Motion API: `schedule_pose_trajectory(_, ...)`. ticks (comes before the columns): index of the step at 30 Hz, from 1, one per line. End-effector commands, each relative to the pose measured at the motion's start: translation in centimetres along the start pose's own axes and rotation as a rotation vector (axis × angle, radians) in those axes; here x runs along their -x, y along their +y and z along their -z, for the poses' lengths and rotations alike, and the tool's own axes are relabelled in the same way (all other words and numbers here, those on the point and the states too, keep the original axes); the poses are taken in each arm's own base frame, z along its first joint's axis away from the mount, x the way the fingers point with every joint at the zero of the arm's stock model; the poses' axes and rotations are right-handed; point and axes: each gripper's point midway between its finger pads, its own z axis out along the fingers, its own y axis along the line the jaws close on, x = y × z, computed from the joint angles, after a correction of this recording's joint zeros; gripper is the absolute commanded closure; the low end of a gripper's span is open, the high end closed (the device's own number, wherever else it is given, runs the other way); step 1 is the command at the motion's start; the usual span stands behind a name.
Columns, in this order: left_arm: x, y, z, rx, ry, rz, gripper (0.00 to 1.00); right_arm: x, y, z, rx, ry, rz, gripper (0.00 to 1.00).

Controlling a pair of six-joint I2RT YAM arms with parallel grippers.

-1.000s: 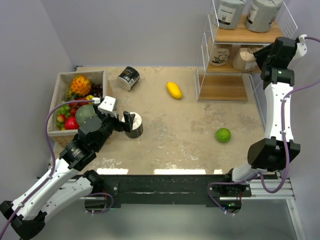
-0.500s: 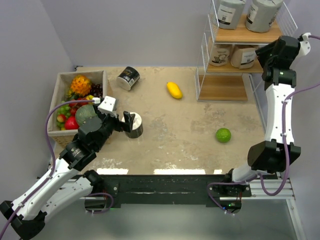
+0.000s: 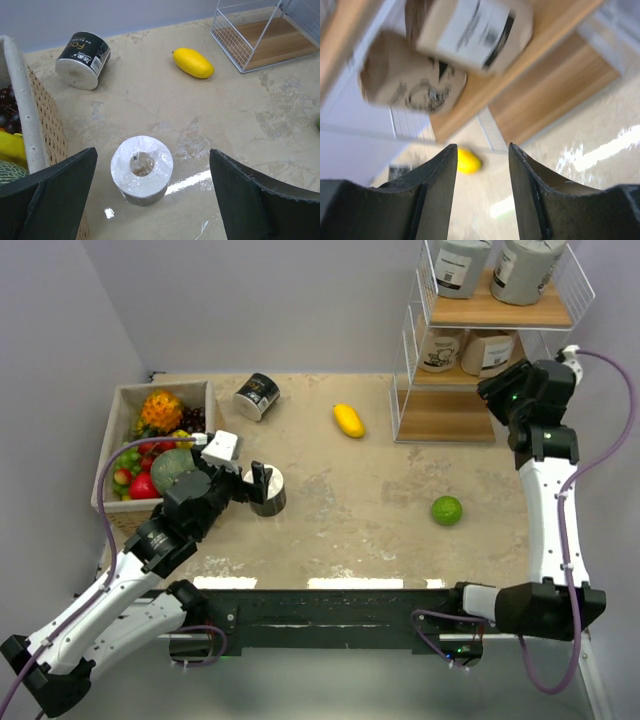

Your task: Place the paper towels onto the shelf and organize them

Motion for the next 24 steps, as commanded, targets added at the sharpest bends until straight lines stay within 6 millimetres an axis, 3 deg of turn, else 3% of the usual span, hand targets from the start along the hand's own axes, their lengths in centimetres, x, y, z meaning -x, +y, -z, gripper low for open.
schedule_pose_trajectory(1, 0.7, 0.3, -0.4, 0.022, -0.029, 0.006, 0.00, -7.2, 2.8, 2.6, 0.123, 0.153, 0.131, 0.49)
schedule_pose_trajectory(3, 0.4, 0.4, -0.6, 0.034, -0.016, 0.001, 0.00, -9.7, 3.6, 3.5, 0.155, 0.204, 0.147, 0.48)
schedule_pose_trajectory(4, 0.2, 0.6, -0.6, 0.046, -0.007, -0.001, 0.00, -12.7, 4.1, 4.0, 0.174, 0.270, 0.148, 0.48)
schedule_pose_trajectory(6, 0.2, 0.9, -0.7, 0.065, -0.003, 0.003, 0.00, -15.2, 5.5, 4.5, 0.232, 0.306, 0.146, 0.46)
schedule_pose_trajectory(8, 0.3, 1.3, -0.6, 0.089, -0.008, 0.007, 0.00, -19.5, 6.5, 5.0, 0.249, 0.390, 0.163, 0.42)
schedule_pose_trajectory(13, 0.5, 2.1, -0.2, 0.127, -0.027, 0.009, 0.00, -25.7, 9.9, 5.9, 0.312, 0.490, 0.207, 0.36)
schedule_pose_trajectory(19, 0.1, 2.5, -0.3, 0.148, -0.022, 0.002, 0.00, -30.6, 13.1, 6.4, 0.340, 0.555, 0.268, 0.35)
schedule_pose_trajectory(24, -1.1, 1.8, -1.4, 0.128, 0.075, -0.041, 0.02, -29.5, 12.5, 6.7, 0.302, 0.521, 0.301, 0.36)
